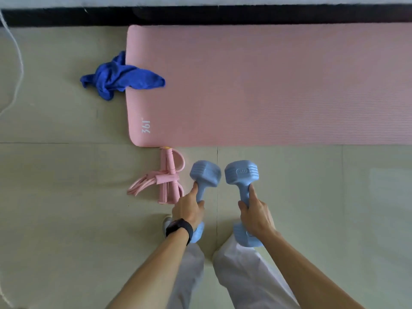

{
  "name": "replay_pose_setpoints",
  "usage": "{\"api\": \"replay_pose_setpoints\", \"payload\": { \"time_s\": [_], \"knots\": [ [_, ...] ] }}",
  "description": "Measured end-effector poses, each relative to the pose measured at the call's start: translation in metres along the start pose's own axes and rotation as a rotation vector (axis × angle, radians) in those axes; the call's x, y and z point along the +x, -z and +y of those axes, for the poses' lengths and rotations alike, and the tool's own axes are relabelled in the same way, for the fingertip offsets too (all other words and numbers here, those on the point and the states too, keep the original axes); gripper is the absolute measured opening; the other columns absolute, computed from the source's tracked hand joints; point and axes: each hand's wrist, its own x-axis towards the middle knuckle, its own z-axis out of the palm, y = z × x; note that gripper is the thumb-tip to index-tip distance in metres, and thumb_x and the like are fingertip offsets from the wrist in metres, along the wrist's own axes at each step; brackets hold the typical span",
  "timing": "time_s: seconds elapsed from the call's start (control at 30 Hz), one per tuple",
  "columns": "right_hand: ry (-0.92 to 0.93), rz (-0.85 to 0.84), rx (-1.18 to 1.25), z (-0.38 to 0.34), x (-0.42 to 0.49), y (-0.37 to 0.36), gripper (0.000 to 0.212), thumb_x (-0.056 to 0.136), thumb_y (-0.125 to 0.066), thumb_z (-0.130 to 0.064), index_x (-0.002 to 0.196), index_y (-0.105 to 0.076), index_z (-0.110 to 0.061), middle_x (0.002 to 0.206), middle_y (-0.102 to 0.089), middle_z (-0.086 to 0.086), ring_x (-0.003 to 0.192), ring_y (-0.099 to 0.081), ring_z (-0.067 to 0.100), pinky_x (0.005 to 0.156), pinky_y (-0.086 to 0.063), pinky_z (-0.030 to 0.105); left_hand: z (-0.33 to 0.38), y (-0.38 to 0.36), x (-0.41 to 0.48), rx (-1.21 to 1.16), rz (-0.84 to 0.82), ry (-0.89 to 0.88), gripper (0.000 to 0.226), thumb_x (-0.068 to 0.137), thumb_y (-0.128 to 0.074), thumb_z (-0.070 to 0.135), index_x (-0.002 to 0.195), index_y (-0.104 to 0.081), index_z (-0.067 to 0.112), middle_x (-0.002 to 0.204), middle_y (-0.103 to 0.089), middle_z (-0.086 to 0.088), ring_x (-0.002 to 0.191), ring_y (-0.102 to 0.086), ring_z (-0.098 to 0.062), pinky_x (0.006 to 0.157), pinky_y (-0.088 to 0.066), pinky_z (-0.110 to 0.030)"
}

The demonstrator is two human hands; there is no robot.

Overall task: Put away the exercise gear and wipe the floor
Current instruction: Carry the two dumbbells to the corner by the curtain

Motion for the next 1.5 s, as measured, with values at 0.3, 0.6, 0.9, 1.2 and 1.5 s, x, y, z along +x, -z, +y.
{"api": "replay_pose_setpoints", "payload": {
  "time_s": [0.3, 0.6, 0.9, 1.2, 1.5],
  "knots": [
    [0.105, 0.297, 0.247, -0.067, -0.256, 0.181, 0.047, 0.098, -0.052, -0.022, 0.142, -0.035, -0.026, 0.080, -0.067, 0.009, 0.074, -0.064, 0.032, 0.070, -0.053, 0.043, 0.131, 0.175, -0.217, -0.202, 0.094, -0.325, 0.058, 0.089, -0.064, 0.021, 0.140, -0.047, 0.042, 0.073, -0.063, 0.001, 0.065, -0.060, -0.021, 0.057, -0.047, -0.029],
    [0.170, 0.743, 0.525, -0.096, -0.489, 0.295, 0.040, 0.097, -0.053, -0.029, 0.133, -0.038, -0.038, 0.084, -0.069, 0.003, 0.078, -0.068, 0.025, 0.074, -0.053, 0.039, 0.251, 0.320, -0.405, -0.240, 0.129, -0.826, 0.012, 0.086, -0.065, 0.027, 0.096, -0.062, 0.033, 0.066, -0.064, 0.004, 0.068, -0.061, -0.021, 0.057, -0.045, -0.029],
    [0.217, 1.287, 0.658, -0.058, -0.665, 0.354, 0.048, 0.098, -0.059, -0.027, 0.140, -0.040, -0.035, 0.099, -0.071, 0.001, 0.074, -0.071, 0.017, 0.075, -0.057, 0.042, 0.367, 0.351, -0.586, -0.305, -0.038, -1.301, 0.048, 0.086, -0.069, 0.030, 0.130, -0.059, 0.042, 0.081, -0.072, -0.005, 0.077, -0.066, -0.019, 0.075, -0.055, -0.032],
    [0.203, 1.610, 0.715, 0.055, -0.762, 0.426, 0.048, 0.096, -0.063, -0.024, 0.139, -0.043, -0.033, 0.087, -0.069, -0.015, 0.066, -0.071, 0.008, 0.071, -0.055, 0.033, 0.482, 0.284, -0.709, -0.339, -0.270, -1.554, 0.049, 0.087, -0.074, 0.026, 0.132, -0.059, 0.041, 0.081, -0.075, -0.001, 0.078, -0.071, -0.021, 0.082, -0.058, -0.037],
    [0.180, 1.718, 0.739, 0.200, -0.807, 0.527, 0.049, 0.096, -0.064, -0.024, 0.138, -0.043, -0.037, 0.087, -0.068, -0.015, 0.067, -0.072, 0.009, 0.075, -0.059, 0.044, 0.603, 0.175, -0.799, -0.420, -0.366, -1.595, 0.054, 0.086, -0.077, 0.021, 0.135, -0.059, 0.035, 0.085, -0.077, 0.003, 0.083, -0.073, -0.023, 0.091, -0.056, -0.045]
  ]
}}
